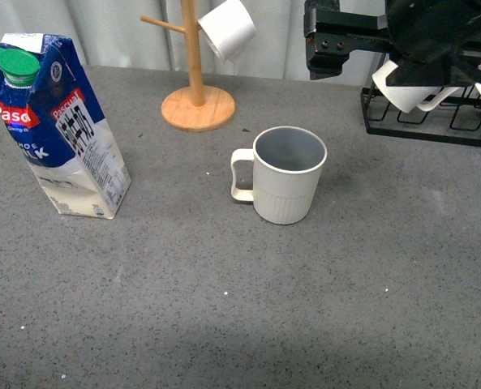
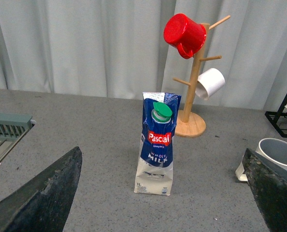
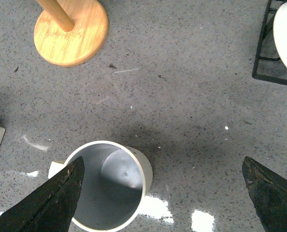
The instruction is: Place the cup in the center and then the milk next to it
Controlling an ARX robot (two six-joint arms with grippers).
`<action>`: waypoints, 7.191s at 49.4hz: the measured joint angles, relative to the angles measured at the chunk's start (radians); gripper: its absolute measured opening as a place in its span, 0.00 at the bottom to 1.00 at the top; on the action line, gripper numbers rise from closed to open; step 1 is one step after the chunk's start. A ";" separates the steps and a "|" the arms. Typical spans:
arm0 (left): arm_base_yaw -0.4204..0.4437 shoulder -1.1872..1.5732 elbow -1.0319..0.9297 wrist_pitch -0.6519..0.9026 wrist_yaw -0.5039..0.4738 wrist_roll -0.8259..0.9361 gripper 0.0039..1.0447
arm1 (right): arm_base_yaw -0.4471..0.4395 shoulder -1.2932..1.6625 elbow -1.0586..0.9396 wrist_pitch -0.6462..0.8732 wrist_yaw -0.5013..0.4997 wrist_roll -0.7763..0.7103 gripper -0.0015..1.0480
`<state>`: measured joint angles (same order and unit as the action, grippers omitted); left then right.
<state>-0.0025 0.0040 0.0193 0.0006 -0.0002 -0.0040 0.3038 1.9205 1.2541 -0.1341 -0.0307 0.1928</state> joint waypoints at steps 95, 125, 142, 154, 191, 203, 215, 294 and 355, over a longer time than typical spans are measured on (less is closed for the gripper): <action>0.000 0.000 0.000 0.000 0.000 0.000 0.94 | -0.301 -1.454 -1.249 0.598 0.032 -0.193 0.01; 0.000 0.000 0.000 0.000 0.000 0.000 0.94 | -0.301 -1.714 -1.249 0.344 0.032 -0.193 0.01; 0.000 0.000 0.000 0.000 0.000 0.000 0.94 | -0.301 -1.915 -1.249 0.138 0.029 -0.193 0.01; 0.000 0.000 0.000 0.000 0.000 0.000 0.94 | -0.301 -1.916 -1.249 0.135 0.029 -0.194 0.32; -0.010 0.013 0.008 -0.032 -0.051 -0.018 0.94 | -0.301 -1.916 -1.249 0.135 0.029 -0.193 0.91; 0.119 0.600 0.063 0.327 0.018 -0.132 0.94 | -0.301 -1.917 -1.249 0.135 0.029 -0.193 0.91; 0.057 1.212 0.183 0.791 -0.016 -0.080 0.94 | -0.301 -1.917 -1.249 0.135 0.029 -0.193 0.91; 0.033 1.864 0.573 0.822 0.119 -0.024 0.94 | -0.301 -1.917 -1.249 0.135 0.029 -0.193 0.91; -0.373 1.938 0.703 0.840 -0.130 -0.213 0.03 | -0.301 -1.917 -1.249 0.135 0.029 -0.193 0.91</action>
<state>-0.3756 1.9419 0.7219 0.8406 -0.1307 -0.2169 0.0025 0.0036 0.0055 0.0013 -0.0013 -0.0002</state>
